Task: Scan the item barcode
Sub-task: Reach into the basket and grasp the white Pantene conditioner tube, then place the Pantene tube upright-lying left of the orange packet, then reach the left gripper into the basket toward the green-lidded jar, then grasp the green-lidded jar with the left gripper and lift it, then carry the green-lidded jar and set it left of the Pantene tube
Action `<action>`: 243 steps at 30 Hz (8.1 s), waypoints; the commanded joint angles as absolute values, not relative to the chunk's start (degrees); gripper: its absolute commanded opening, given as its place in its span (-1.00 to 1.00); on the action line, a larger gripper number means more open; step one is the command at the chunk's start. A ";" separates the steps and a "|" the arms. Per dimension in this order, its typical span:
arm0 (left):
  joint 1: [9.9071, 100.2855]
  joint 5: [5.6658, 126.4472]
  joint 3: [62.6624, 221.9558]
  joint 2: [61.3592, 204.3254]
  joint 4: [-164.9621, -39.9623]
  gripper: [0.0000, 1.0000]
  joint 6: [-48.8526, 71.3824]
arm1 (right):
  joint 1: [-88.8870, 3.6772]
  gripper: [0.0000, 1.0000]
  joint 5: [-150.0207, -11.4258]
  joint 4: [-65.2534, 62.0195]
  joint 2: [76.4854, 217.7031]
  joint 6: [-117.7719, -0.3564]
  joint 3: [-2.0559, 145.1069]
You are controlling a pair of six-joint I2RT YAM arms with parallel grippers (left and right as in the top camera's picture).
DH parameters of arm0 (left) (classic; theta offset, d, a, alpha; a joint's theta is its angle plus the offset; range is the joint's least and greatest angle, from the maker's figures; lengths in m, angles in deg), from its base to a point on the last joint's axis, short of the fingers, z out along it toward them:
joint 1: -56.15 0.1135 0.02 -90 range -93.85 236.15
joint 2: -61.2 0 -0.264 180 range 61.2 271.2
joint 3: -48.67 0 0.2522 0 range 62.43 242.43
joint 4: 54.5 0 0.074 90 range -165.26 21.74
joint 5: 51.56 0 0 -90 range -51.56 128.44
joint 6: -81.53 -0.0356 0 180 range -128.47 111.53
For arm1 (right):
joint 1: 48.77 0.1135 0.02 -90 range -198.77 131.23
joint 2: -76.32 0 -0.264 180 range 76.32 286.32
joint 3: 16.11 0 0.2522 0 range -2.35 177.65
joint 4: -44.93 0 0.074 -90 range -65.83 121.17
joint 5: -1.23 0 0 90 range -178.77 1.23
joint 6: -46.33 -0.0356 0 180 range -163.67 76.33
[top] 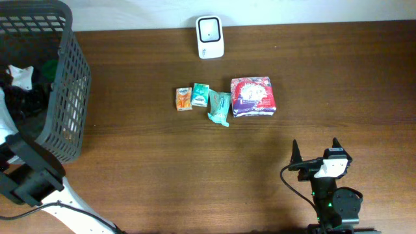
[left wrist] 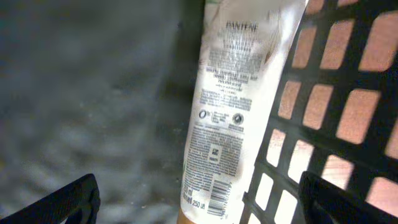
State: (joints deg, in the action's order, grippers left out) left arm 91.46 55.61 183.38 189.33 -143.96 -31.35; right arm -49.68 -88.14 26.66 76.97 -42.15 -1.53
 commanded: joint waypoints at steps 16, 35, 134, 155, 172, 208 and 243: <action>90.65 52.53 166.33 188.89 -131.02 0.19 -36.39 | -49.15 0.98 -88.82 26.57 76.64 -42.61 -2.03; 89.55 60.29 168.36 187.98 -133.09 0.71 -37.79 | -49.15 0.97 -88.82 26.57 76.64 -42.61 -2.03; 57.45 43.22 225.02 185.86 -151.06 0.64 15.47 | -49.15 0.97 -88.82 26.57 76.64 -42.61 -2.03; 84.05 38.23 191.88 189.07 -118.82 0.99 -13.38 | -49.15 0.97 -88.82 26.57 76.64 -42.61 -2.03; 83.96 46.19 189.98 200.15 -106.84 1.00 -17.44 | -49.15 0.97 -88.82 26.57 76.64 -42.61 -2.03; 86.54 48.77 190.04 193.16 -110.43 0.11 -17.14 | -49.15 0.97 -88.82 26.57 76.64 -42.61 -2.03; 51.26 44.81 189.89 176.79 -134.87 0.16 -5.12 | -49.15 0.97 -88.82 26.57 76.64 -42.61 -2.03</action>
